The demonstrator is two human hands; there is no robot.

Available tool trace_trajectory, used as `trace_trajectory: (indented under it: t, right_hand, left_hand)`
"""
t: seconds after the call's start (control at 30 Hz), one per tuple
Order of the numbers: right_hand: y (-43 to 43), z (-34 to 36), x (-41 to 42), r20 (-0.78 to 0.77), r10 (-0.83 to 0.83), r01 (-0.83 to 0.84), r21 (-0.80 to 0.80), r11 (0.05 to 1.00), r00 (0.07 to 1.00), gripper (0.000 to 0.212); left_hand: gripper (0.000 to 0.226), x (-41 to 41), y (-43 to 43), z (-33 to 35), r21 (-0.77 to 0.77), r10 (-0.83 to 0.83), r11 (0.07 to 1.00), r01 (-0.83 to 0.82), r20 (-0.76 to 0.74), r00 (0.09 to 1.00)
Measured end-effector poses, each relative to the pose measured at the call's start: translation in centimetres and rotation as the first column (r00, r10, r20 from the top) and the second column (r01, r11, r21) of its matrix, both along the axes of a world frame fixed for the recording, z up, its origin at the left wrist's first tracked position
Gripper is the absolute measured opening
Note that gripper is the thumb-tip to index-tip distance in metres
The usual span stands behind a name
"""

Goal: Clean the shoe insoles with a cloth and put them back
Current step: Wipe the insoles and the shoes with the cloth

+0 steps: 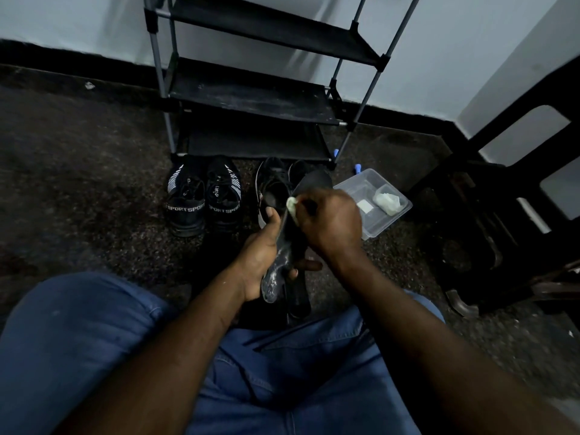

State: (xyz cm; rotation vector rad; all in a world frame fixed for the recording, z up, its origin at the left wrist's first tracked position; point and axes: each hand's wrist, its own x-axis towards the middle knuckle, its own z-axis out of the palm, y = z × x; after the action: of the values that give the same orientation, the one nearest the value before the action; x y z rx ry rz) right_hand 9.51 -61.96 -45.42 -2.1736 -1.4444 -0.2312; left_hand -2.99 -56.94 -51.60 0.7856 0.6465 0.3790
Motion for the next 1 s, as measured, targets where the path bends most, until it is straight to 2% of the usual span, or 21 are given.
trace_trajectory:
  t: [0.17, 0.3, 0.43, 0.57, 0.8, 0.9, 1.0]
  right_hand:
    - [-0.9, -0.8, -1.6, 0.019, 0.097, -0.097, 0.004, 0.995, 0.995, 0.016]
    - [-1.7, -2.0, -2.7, -0.042, 0.117, -0.115, 0.057, 0.992, 0.992, 0.025]
    - [-1.4, -2.1, -2.8, -0.042, 0.097, -0.095, 0.046, 0.994, 0.994, 0.014]
    - [-1.3, -1.5, -2.7, -0.041, 0.172, -0.172, 0.002, 0.985, 0.984, 0.018]
    - [2.2, -0.2, 1.1, 0.015, 0.027, -0.028, 0.063, 0.998, 1.0, 0.007]
    - [3.0, 0.2, 2.4, -0.031, -0.017, 0.019, 0.062, 0.998, 0.999, 0.01]
    - [2.4, -0.2, 2.0, -0.074, 0.015, -0.014, 0.014, 1.0, 0.997, 0.016]
  left_hand:
    - [0.07, -0.1, 0.2, 0.7, -0.008, 0.082, 0.997, -0.082, -0.025, 0.996]
    - [0.075, -0.1, 0.3, 0.9, -0.069, 0.138, 0.988, -0.141, -0.049, 0.989]
    - [0.083, -0.1, 0.1, 0.9, -0.067, 0.096, 0.993, -0.1, -0.048, 0.994]
    - [0.086, -0.2, 0.2, 1.7, -0.069, 0.069, 0.995, -0.07, -0.01, 0.998]
    - [0.076, -0.9, 0.0, 2.3, 0.059, -0.07, 0.996, 0.069, 0.009, 0.998]
    - [0.077, -1.0, -0.1, 2.6, 0.084, -0.088, 0.993, 0.088, -0.013, 0.996]
    - [0.078, -0.9, -0.2, 2.7, 0.112, -0.092, 0.989, 0.096, -0.045, 0.995]
